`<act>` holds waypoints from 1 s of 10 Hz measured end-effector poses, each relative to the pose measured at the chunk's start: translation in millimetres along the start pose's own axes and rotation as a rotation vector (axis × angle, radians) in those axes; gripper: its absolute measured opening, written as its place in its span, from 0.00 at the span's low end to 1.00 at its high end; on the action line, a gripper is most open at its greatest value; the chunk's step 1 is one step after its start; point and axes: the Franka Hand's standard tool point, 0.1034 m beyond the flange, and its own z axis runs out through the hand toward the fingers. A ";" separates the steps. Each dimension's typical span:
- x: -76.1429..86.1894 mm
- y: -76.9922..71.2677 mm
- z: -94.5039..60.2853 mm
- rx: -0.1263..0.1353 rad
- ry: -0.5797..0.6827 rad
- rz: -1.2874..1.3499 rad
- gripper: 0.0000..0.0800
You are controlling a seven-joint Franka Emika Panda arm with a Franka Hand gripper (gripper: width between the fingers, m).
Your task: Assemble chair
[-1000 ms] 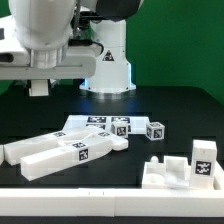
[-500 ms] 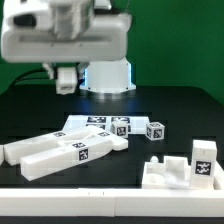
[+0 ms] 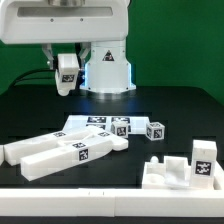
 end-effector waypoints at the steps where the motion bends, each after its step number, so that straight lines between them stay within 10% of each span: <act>1: 14.3 -17.4 -0.2 0.036 0.053 0.044 0.36; 5: 97.3 -85.6 -4.9 0.090 0.287 0.227 0.36; 7: 92.5 -67.3 -3.6 -0.001 0.451 0.222 0.36; 10: 93.5 -70.0 1.3 -0.015 0.470 0.245 0.36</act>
Offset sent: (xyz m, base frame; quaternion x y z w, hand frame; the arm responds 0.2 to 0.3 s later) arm 0.0908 0.1000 -0.0091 0.0904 0.2322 0.1787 0.9518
